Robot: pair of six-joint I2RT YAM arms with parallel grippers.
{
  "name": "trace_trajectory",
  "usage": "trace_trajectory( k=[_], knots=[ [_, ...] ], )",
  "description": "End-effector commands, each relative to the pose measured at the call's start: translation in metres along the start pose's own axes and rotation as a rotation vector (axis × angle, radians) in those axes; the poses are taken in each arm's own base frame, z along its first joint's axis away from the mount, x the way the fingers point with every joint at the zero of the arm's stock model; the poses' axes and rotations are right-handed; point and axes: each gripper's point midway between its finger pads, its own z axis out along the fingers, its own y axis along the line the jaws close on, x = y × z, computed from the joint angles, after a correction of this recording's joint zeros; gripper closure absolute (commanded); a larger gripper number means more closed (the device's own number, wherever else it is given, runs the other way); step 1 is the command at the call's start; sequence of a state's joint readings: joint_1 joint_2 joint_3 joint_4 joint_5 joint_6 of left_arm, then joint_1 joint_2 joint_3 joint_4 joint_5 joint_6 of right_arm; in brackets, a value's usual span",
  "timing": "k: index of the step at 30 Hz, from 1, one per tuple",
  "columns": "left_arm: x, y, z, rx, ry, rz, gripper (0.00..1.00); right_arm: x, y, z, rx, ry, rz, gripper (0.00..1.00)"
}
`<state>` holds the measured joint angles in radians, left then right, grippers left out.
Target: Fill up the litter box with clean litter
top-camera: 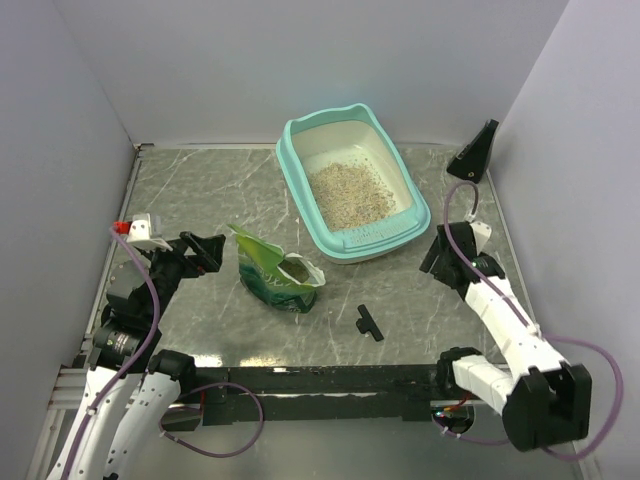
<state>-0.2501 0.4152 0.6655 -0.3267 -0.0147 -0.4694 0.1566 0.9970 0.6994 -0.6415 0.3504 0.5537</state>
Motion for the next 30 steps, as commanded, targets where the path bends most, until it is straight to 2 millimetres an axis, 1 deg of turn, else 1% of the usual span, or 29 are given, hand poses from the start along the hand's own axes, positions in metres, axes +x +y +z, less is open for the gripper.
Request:
trace_trajectory(
  k=[1,2,5,7,8,9,10,12,17,19,20,21,22,23,26,29,30],
  knots=[
    [-0.011,-0.008,-0.004,0.029,-0.03,-0.013,0.03,-0.001,0.021,0.021,-0.053,0.047,0.091,0.2],
    [-0.011,-0.008,-0.004,0.029,-0.027,-0.013,0.03,-0.001,0.024,0.027,-0.056,0.052,0.093,0.2],
    [-0.01,-0.009,-0.003,0.036,-0.023,-0.013,0.03,-0.002,0.032,0.037,-0.079,0.044,0.103,0.2],
    [-0.008,-0.01,-0.002,0.042,-0.017,-0.014,0.03,0.002,0.036,0.041,-0.09,0.066,0.1,0.2],
    [-0.008,-0.01,-0.002,0.04,-0.018,-0.014,0.03,0.008,0.036,0.048,-0.074,0.096,0.091,0.2],
    [-0.008,-0.009,-0.001,0.037,-0.014,-0.014,0.03,0.008,0.039,0.051,-0.075,0.107,0.088,0.2],
    [-0.008,-0.009,-0.001,0.033,-0.014,-0.014,0.03,0.013,0.039,0.057,-0.061,0.131,0.082,0.2],
    [-0.007,-0.008,-0.001,0.031,-0.01,-0.014,0.03,0.014,0.041,0.062,-0.059,0.141,0.073,0.2],
    [-0.006,-0.007,0.0,0.025,-0.007,-0.013,0.03,0.022,0.034,0.072,-0.007,0.167,0.045,0.21],
    [-0.006,-0.007,0.0,0.025,-0.007,-0.013,0.03,0.023,0.036,0.074,-0.015,0.172,0.041,0.3],
    [-0.006,-0.007,0.0,0.024,-0.005,-0.013,0.03,0.024,0.036,0.075,-0.02,0.171,0.033,0.49],
    [-0.005,-0.006,0.001,0.023,-0.002,-0.013,0.03,0.025,0.037,0.075,-0.025,0.171,0.034,0.61],
    [-0.006,-0.007,0.0,0.024,-0.005,-0.013,0.03,0.025,0.038,0.075,-0.034,0.172,0.034,0.78],
    [-0.005,-0.006,0.001,0.022,-0.001,-0.013,0.03,0.027,0.037,0.075,-0.03,0.178,0.032,1.0],
    [-0.006,-0.007,0.0,0.024,-0.005,-0.013,0.03,0.028,0.033,0.073,-0.022,0.167,0.039,1.0],
    [-0.008,-0.007,-0.001,0.027,-0.014,-0.013,0.03,0.018,0.025,0.061,-0.006,0.118,0.042,1.0],
    [-0.008,-0.008,-0.002,0.03,-0.014,-0.013,0.03,0.008,0.024,0.051,-0.015,0.081,0.052,1.0]
  ],
)
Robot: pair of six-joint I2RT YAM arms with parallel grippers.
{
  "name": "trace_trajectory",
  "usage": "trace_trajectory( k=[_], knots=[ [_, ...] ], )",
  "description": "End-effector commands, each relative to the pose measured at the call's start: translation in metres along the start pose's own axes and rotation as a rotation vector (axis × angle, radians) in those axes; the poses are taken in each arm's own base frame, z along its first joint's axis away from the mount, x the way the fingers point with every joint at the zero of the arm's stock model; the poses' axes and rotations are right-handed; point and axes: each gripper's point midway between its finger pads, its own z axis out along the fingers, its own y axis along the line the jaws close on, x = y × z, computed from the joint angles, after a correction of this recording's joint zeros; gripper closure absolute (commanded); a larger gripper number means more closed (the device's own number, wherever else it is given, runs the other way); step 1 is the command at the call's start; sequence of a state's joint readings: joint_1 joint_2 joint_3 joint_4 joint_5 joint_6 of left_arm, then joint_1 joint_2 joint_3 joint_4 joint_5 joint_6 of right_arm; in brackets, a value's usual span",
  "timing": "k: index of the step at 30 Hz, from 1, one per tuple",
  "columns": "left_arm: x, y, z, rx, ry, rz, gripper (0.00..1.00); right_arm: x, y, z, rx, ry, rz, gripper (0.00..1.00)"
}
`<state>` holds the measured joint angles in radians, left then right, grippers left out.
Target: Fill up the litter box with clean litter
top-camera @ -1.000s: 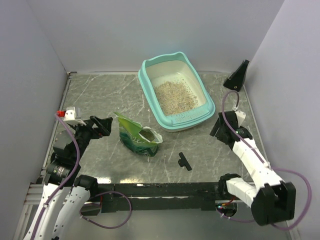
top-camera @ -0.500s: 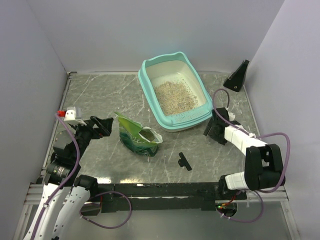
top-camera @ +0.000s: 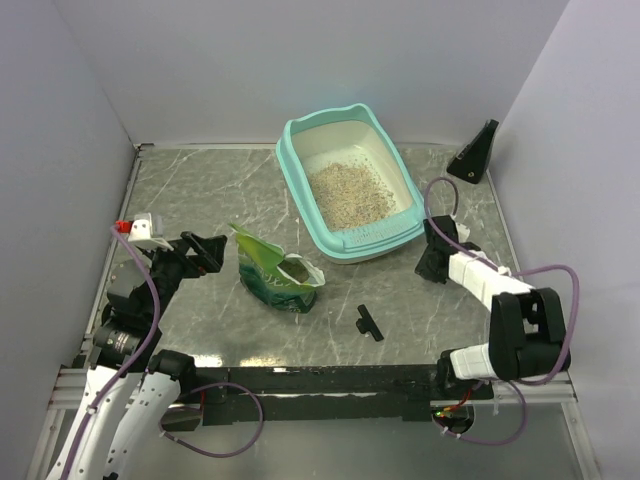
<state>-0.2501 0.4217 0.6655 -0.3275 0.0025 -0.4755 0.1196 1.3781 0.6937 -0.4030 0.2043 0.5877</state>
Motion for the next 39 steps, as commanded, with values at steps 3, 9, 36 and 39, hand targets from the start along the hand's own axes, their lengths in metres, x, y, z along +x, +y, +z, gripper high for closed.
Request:
trace_trajectory(
  k=[3,9,36,39],
  knots=[
    [-0.01,-0.006,-0.002,0.02,-0.025,-0.006,0.03,-0.04,-0.012,-0.056,-0.012,-0.214,0.042,1.0],
    [-0.011,-0.009,-0.002,0.035,-0.028,-0.004,0.03,-0.06,-0.007,-0.125,-0.123,-0.342,0.012,1.0],
    [-0.042,-0.151,-0.081,0.898,-0.074,0.331,0.03,0.099,0.119,-0.435,-1.667,0.364,-0.798,1.0],
    [-0.04,-0.156,-0.084,0.944,-0.054,0.373,0.03,0.113,0.115,-0.444,-1.706,0.468,-0.841,1.0]
  ],
)
